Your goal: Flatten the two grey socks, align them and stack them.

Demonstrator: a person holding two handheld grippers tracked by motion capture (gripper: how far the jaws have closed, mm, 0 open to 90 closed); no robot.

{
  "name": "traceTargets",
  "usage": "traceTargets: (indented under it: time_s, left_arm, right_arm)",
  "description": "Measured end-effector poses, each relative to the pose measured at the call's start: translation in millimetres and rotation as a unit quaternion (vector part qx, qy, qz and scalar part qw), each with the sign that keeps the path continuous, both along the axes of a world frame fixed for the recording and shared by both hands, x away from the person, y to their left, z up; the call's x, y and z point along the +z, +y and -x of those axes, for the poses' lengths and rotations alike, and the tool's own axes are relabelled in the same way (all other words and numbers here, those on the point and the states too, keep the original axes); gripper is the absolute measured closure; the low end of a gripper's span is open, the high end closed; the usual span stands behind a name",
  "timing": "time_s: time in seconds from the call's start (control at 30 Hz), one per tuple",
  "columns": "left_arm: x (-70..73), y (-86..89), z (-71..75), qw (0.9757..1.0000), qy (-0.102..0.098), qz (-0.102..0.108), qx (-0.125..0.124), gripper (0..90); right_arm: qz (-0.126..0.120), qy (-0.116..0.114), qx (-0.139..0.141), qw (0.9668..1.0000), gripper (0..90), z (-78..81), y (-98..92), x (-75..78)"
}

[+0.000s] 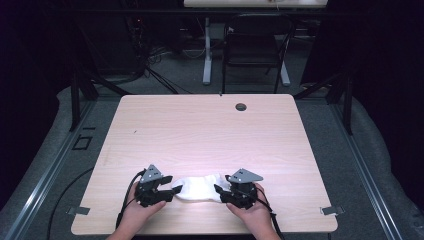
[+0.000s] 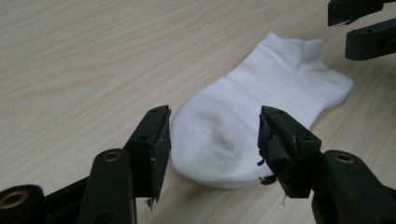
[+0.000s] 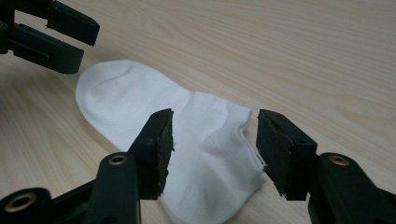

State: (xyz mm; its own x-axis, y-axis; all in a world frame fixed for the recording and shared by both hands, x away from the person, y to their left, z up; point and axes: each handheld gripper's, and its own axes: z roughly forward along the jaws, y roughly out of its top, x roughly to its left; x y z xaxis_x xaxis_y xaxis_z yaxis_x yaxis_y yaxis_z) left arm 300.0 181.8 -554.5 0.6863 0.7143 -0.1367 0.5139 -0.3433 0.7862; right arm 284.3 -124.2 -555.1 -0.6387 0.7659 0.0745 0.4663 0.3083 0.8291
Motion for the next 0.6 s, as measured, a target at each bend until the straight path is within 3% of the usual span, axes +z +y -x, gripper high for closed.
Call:
traceTargets:
  time_s: [0.17,0.6]
  left_arm:
    - [3.6,11.2,1.4,0.9999,0.000,0.005,0.010,42.8]
    - [1.0,35.1,3.8,0.9995,0.012,0.002,0.028,42.5]
  right_arm:
    - [-0.007,-0.008,0.000,0.9999,43.3,4.4,-4.8,4.1]
    - [-0.004,0.010,-0.017,0.9998,43.1,11.8,-25.5,1.0]
